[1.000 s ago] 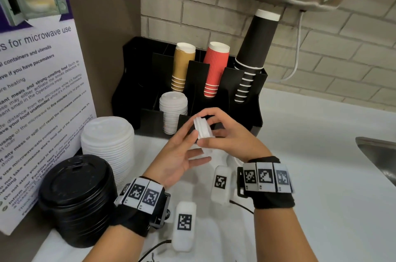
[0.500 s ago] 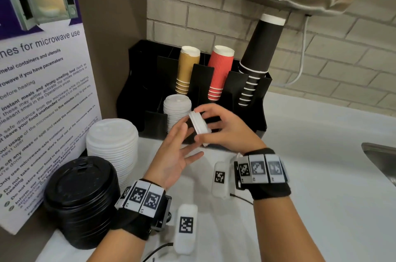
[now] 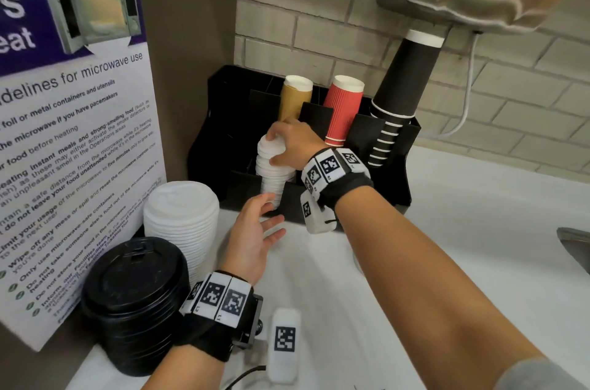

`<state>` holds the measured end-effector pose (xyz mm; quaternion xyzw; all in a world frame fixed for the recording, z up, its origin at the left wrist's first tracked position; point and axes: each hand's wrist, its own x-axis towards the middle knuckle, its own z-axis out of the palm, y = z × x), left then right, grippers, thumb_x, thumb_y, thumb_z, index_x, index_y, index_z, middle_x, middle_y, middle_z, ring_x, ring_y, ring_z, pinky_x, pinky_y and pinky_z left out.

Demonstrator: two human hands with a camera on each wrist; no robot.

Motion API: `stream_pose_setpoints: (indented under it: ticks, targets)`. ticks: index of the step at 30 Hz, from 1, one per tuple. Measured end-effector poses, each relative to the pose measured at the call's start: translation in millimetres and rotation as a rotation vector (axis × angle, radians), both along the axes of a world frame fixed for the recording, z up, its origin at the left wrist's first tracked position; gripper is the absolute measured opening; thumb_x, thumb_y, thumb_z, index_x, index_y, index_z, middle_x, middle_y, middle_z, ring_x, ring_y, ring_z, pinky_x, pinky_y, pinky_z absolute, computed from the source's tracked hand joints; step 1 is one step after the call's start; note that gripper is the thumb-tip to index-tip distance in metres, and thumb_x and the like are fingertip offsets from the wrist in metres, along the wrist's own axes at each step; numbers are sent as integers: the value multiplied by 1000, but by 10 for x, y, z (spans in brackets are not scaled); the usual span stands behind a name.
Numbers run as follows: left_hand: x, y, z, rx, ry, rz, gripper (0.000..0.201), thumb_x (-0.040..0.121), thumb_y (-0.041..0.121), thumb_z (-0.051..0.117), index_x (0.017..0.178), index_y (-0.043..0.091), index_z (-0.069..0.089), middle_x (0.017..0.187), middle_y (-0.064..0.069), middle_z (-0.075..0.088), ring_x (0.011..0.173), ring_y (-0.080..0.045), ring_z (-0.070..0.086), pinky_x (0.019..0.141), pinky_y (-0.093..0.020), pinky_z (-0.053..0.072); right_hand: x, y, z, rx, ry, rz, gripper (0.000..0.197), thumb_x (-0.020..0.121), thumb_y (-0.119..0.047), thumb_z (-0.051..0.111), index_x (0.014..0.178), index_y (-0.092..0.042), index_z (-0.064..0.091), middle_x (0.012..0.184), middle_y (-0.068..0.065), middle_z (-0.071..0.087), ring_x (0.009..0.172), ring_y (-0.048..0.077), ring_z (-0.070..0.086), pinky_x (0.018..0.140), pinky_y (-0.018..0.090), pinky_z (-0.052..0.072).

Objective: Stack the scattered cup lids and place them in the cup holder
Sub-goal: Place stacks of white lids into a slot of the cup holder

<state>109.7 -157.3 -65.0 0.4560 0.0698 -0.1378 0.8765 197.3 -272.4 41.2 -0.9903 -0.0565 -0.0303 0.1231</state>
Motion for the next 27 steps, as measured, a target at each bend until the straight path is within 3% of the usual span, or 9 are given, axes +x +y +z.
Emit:
stream_pose_setpoints:
  ticks: [5,11,17,23,25,27]
  targets:
    - [-8,-5,9,7,18,9,20,95,30,55,107,19,66,106,0,63,96,-20,64,74,-32,50,-97,-1,-149,-75,45,-20,58,78,-29,75,129,-20,48,130,9,46,119,28,43,97,43,43]
    - [-30,-19,37,13,22,15,26,96,29,54,115,16,65,107,0,63,97,-20,64,72,-30,49,-227,53,-291,-217,-116,-88,57,80,-26,73,129,-19,46,131,7,44,118,29,43,96,43,40]
    - [-47,-19,60,21,15,2,23,95,28,55,112,16,66,106,0,64,96,-20,64,71,-30,49,-265,80,-324,-249,-109,-84,58,85,-28,68,136,-15,44,135,9,41,121,28,41,98,41,40]
    - [-65,-6,77,17,2,-21,19,97,29,53,106,18,65,106,-1,62,98,-21,63,72,-31,48,-435,-46,-134,-12,-141,-76,58,87,-33,66,137,-14,47,129,13,43,118,29,43,101,38,40]
    - [-66,5,82,12,-5,-31,19,97,29,52,105,18,66,105,-1,60,97,-21,62,73,-31,49,-597,-201,-57,184,-229,-116,47,89,-26,64,132,-11,53,122,14,51,111,26,53,98,33,42]
    - [-64,17,82,7,-8,-33,19,97,29,52,105,17,65,104,-1,59,96,-20,61,73,-30,48,-833,-420,-9,361,-301,-196,29,89,-20,62,116,-11,63,110,10,60,100,22,60,91,29,46]
